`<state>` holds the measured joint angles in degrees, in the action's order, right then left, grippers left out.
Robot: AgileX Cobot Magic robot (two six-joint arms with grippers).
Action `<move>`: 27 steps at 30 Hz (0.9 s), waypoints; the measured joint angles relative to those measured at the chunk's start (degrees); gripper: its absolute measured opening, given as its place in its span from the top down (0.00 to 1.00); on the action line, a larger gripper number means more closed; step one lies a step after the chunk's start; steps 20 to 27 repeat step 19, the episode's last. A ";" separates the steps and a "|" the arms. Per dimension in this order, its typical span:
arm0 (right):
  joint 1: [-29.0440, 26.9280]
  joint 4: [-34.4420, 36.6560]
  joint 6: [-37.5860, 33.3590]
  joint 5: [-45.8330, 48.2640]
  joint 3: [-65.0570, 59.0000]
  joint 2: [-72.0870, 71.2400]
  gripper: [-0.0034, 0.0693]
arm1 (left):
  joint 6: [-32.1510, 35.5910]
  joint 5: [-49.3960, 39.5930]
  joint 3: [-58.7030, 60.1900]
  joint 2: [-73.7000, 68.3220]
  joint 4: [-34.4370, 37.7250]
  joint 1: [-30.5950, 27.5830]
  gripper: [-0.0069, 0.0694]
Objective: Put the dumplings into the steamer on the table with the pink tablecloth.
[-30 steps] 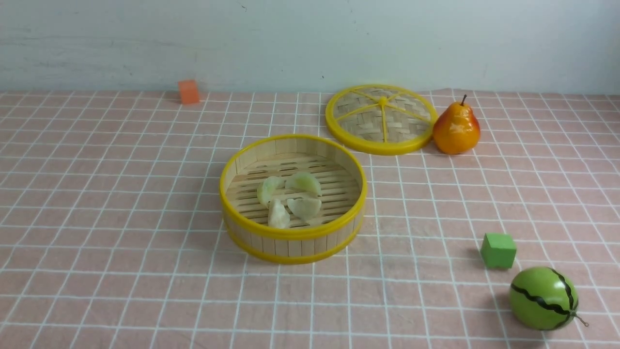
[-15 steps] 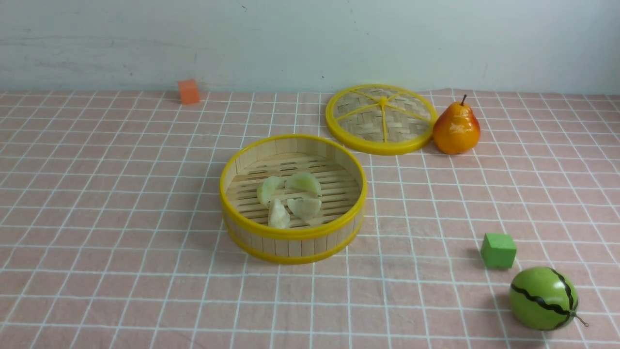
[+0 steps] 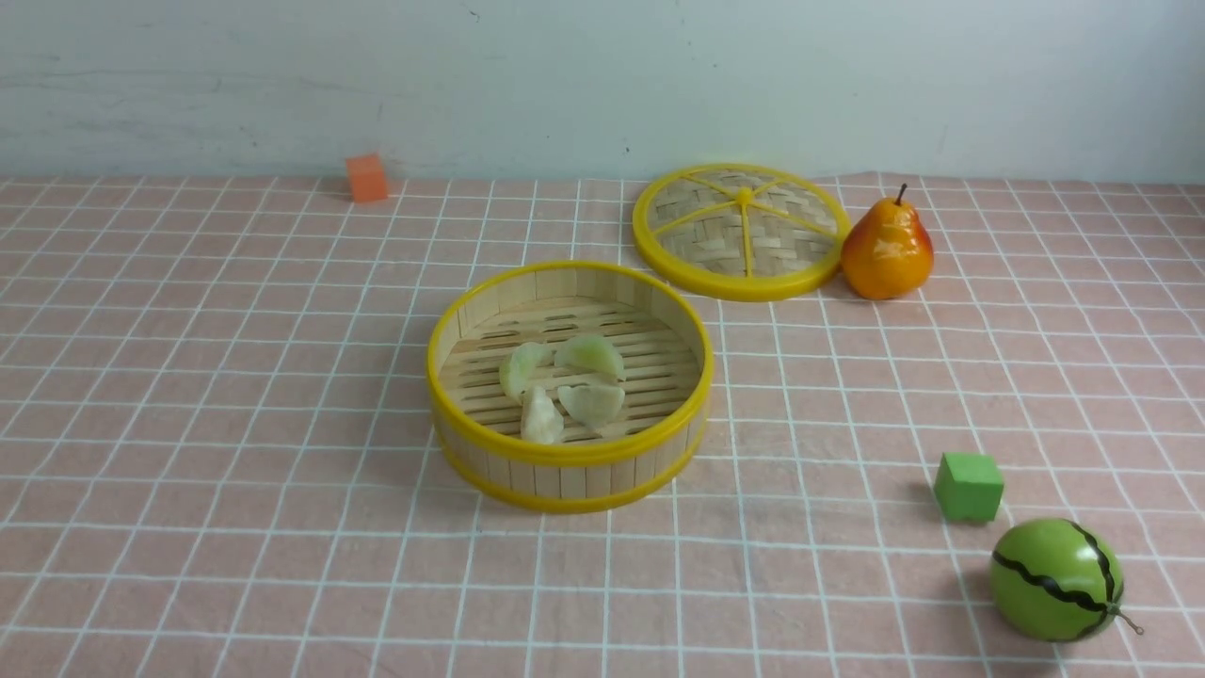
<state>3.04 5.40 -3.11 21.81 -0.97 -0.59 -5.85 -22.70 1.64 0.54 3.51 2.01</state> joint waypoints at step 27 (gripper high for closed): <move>0.00 0.00 0.00 0.00 0.00 0.00 0.80 | 0.00 0.00 0.00 0.00 0.00 0.00 0.93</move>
